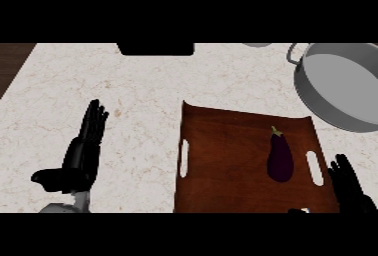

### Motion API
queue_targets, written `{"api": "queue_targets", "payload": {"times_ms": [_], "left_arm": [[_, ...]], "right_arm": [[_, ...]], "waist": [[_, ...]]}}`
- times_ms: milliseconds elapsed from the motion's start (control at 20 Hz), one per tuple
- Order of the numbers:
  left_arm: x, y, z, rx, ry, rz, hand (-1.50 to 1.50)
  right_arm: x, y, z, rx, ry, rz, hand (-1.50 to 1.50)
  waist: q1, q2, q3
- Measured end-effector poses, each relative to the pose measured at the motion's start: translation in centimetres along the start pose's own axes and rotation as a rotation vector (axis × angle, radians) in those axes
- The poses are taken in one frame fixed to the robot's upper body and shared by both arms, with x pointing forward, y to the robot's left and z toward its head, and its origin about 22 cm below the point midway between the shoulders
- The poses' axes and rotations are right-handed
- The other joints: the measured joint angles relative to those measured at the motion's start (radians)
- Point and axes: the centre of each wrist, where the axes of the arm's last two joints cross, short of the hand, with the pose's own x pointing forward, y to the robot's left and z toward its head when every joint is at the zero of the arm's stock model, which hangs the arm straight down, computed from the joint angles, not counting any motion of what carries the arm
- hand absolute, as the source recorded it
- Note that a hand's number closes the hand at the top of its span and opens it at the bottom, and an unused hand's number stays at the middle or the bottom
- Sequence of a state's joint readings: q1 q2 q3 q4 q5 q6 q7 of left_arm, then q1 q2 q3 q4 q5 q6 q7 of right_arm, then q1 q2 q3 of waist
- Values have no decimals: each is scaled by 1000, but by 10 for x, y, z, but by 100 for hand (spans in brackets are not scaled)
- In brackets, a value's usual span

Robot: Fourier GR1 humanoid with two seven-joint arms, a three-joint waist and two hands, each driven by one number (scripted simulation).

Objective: Pick the eggplant from the tray and place it in the pot

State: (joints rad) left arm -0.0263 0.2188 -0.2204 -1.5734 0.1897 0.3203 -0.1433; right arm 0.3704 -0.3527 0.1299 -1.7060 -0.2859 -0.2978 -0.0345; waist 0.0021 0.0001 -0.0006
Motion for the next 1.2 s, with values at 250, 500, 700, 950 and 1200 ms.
{"api": "queue_targets", "payload": {"times_ms": [250, 500, 700, 950, 1200], "left_arm": [[-7, -2, 3, 2, 4, -6, 0], [-3, -2, 4, 5, -4, -3, 0], [0, -1, 3, 1, -1, -5, 0], [1, 1, 3, 1, -2, -4, 0], [-1, 5, 2, 5, 1, 1, 0]], "right_arm": [[-4, 24, -13, 50, 42, 6, -150], [-10, 37, -21, 63, 47, 12, -150], [-11, 46, -30, 63, 48, 21, -150], [-12, 59, -35, 62, 47, 26, -150], [-14, 63, -47, 72, 30, 23, 150]], "waist": [[-1, 0, 0], [-2, -1, 0], [-3, -2, -1], [-4, -4, -5], [-5, -9, -10]]}}
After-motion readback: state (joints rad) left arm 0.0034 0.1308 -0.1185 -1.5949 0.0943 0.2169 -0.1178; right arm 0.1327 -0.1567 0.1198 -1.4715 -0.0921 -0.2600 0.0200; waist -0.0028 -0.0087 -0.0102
